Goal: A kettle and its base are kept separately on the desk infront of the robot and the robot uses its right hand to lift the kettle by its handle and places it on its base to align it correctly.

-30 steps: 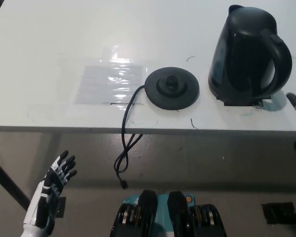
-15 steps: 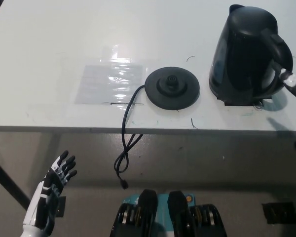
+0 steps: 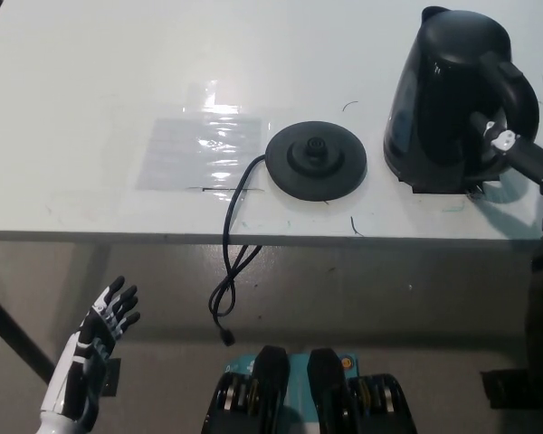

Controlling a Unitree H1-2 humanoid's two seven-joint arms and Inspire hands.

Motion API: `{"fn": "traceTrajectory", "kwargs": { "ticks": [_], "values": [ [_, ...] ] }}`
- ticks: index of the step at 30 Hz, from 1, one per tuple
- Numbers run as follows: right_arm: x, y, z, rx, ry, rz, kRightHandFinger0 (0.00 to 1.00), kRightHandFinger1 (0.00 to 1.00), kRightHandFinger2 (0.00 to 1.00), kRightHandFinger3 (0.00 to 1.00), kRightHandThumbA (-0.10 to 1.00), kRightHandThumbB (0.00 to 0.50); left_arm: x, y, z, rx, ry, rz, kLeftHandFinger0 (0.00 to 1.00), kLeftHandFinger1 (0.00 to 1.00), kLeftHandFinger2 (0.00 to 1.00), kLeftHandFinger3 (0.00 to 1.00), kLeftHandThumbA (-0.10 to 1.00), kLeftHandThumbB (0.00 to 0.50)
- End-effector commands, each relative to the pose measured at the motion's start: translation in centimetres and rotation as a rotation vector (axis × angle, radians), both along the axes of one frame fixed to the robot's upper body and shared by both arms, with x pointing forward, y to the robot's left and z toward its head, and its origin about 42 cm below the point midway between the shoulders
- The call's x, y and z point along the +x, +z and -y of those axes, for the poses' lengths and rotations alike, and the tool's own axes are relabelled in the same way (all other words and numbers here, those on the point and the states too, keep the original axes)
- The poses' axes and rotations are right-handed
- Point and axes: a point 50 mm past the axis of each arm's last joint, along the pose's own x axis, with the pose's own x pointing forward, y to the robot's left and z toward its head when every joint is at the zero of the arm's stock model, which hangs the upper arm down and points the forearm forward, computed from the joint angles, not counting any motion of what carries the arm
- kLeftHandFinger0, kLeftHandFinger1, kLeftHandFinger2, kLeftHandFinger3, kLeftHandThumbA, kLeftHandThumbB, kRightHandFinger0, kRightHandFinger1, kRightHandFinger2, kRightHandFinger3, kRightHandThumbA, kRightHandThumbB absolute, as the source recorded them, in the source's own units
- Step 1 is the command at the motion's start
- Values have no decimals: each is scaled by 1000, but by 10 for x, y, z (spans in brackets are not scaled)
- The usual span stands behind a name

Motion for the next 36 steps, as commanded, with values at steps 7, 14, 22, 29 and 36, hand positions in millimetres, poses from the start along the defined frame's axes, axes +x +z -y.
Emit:
{"fn": "traceTrajectory", "kwargs": {
  "ticks": [7, 14, 22, 29, 36],
  "values": [
    [16, 14, 4, 4, -1, 16, 1000, 1000, 1000, 1000, 1000, 221, 1, 11, -3, 15, -27, 62, 1000, 1000, 1000, 1000, 1000, 184],
    [14, 13, 5, 27, -63, -17, 1000, 1000, 1000, 1000, 908, 292, 1, 11, -2, 15, -29, 64, 1000, 1000, 1000, 1000, 1000, 176],
    [14, 27, 14, 99, -318, -72, 0, 4, 274, 415, -100, 167, 2, 12, -3, 19, -29, 65, 1000, 1000, 1000, 1000, 1000, 162],
    [16, 29, 22, 103, -338, -97, 0, 8, 435, 557, -100, 172, 7, 15, -2, 14, -29, 82, 1000, 1000, 1000, 1000, 1000, 143],
    [20, 26, 32, 151, -307, -91, 0, 122, 573, 609, -100, 172, 9, 18, -3, 7, -23, 90, 1000, 1000, 1000, 1000, 1000, 176]
  ]
}}
